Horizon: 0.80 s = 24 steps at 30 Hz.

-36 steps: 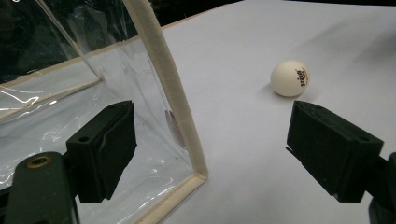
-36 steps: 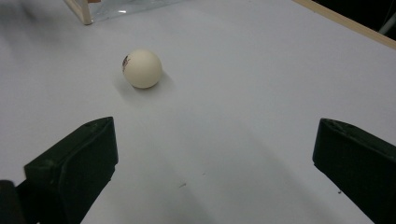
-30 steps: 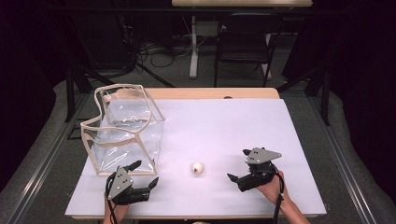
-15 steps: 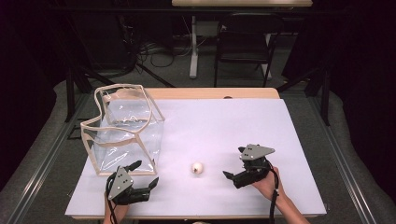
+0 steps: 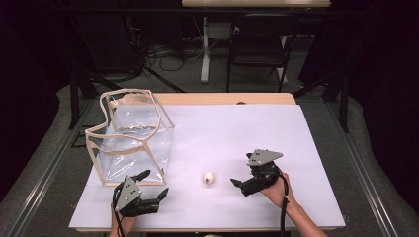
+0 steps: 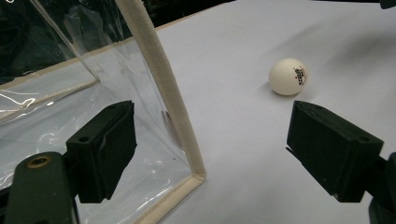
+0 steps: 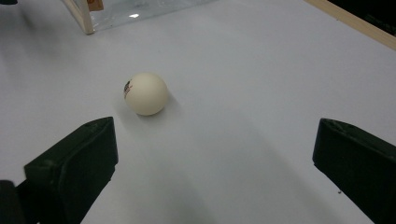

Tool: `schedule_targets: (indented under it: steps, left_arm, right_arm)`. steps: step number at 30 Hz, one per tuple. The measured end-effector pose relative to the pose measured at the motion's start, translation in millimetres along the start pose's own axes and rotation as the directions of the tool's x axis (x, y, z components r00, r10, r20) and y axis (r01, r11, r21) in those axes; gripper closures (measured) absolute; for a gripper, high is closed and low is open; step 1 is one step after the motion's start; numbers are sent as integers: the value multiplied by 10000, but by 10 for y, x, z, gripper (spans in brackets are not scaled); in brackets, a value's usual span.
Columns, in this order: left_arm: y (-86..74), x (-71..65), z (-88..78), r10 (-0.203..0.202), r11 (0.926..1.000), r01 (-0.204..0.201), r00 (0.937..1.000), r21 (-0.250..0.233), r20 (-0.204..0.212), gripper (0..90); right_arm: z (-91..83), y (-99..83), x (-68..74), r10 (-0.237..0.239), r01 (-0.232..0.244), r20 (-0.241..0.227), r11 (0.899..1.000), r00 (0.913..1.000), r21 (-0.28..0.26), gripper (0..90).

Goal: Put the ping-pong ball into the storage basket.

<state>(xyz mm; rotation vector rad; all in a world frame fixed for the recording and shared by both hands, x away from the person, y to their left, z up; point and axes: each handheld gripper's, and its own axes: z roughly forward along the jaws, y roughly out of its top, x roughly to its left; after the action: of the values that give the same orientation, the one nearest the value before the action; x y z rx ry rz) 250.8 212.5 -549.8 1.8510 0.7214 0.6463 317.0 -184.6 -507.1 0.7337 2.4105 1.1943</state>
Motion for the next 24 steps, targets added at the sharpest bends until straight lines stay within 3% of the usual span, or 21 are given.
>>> schedule_targets:
  steps: [24]
  left_arm:
    - [-2,2,6,20,10000,-20,10000,36,25,161]
  right_arm:
    - [278,136,36,-215,228,-373,9991,9991,351,0]
